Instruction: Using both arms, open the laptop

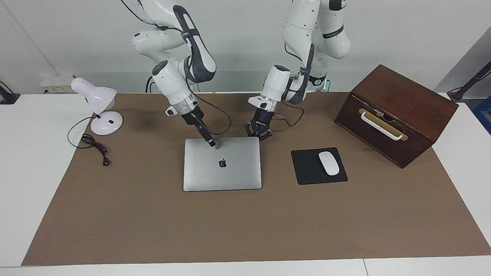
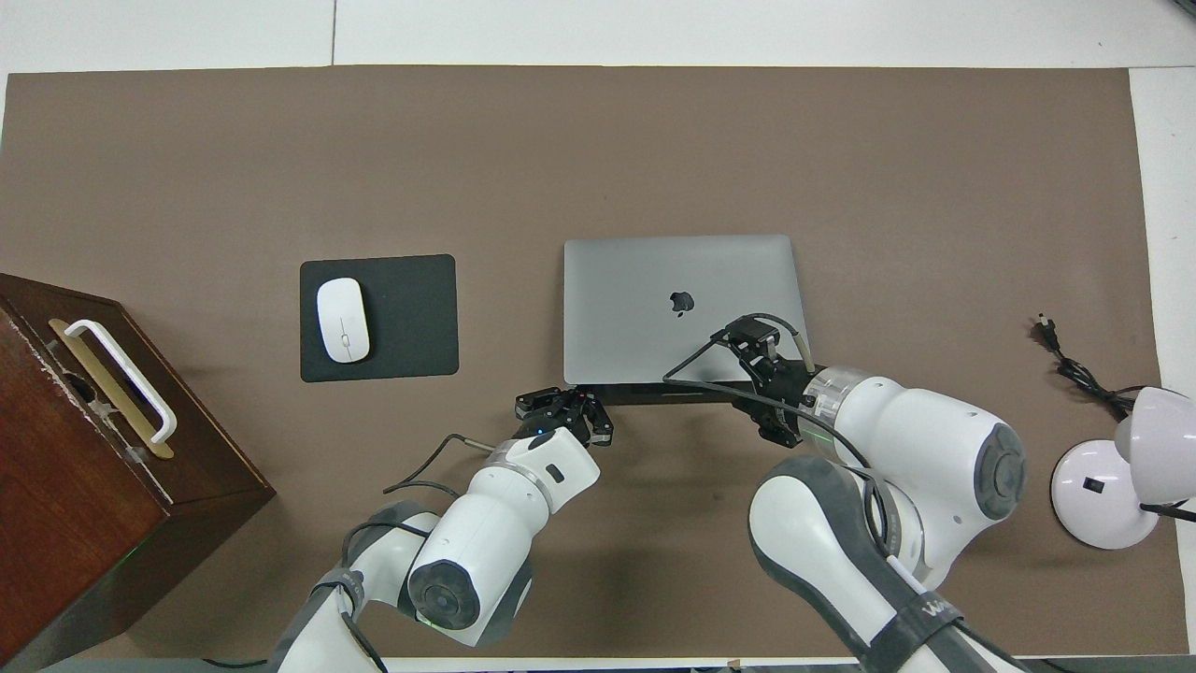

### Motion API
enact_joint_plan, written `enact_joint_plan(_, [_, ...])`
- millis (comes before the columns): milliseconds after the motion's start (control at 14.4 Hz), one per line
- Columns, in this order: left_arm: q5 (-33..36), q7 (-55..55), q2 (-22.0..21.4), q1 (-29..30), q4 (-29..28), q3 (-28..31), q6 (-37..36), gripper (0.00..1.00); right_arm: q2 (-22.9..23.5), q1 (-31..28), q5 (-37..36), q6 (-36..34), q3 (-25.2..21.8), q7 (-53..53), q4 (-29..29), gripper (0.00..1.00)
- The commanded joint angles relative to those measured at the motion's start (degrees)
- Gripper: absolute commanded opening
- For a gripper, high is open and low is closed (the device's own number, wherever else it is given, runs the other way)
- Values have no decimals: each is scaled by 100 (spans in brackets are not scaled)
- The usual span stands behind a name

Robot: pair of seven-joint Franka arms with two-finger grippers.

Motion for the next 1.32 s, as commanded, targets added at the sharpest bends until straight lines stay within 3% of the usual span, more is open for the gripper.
enact_joint_plan(0, [-130, 40, 521, 11, 144, 28, 36, 0, 34, 0, 163, -50, 14, -133, -6, 100])
enact_joint_plan(486, [-130, 40, 591, 11, 153, 28, 36, 0, 209, 0, 172, 538, 14, -352, 108, 100])
enact_joint_plan(1249, [-130, 40, 600, 11, 153, 36, 36, 0, 192, -35, 181, 872, 14, -546, 389, 100])
